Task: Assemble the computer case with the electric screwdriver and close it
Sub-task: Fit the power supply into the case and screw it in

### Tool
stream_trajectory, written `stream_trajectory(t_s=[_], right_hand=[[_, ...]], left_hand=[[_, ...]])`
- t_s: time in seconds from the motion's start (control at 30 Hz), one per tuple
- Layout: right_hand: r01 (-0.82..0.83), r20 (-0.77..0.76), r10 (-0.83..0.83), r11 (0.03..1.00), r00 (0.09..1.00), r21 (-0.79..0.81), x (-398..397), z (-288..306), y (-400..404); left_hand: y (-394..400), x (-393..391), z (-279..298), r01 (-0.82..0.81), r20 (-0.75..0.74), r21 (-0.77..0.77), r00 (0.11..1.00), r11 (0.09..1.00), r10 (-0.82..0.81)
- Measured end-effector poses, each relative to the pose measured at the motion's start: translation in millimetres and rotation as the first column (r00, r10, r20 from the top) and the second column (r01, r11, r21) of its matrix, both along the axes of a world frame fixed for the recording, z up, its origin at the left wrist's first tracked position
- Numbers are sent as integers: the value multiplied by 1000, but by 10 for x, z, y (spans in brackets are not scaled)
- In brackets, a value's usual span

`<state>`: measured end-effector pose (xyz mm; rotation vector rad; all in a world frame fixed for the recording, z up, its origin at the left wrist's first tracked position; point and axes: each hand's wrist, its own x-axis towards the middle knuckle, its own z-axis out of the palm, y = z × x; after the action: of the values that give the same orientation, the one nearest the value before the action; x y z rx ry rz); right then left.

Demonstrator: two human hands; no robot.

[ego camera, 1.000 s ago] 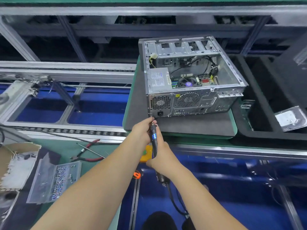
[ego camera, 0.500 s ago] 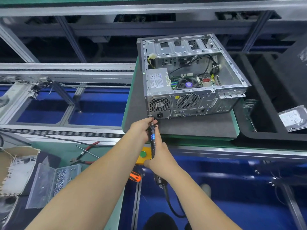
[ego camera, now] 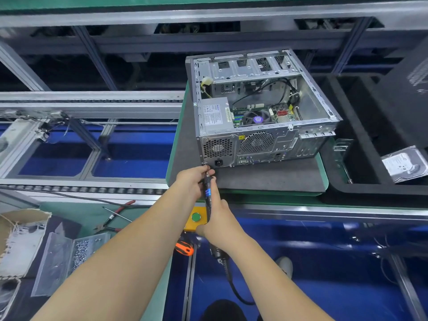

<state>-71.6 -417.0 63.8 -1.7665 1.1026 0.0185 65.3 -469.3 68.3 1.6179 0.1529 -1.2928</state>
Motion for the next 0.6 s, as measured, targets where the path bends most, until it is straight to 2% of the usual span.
stream_trajectory(t_s=[0.53, 0.57, 0.6], right_hand=[[20, 12, -20, 1000, 1000, -15, 0, -88, -28], [19, 17, -19, 1000, 1000, -5, -5, -91, -32], [17, 26, -17, 1000, 1000, -1, -12, -95, -34]], left_hand=[[45, -18, 31, -47, 59, 12, 997, 999, 46], [86, -34, 41, -70, 121, -9, 990, 997, 71], [133, -33, 48, -121, 276, -41, 953, 992, 128]])
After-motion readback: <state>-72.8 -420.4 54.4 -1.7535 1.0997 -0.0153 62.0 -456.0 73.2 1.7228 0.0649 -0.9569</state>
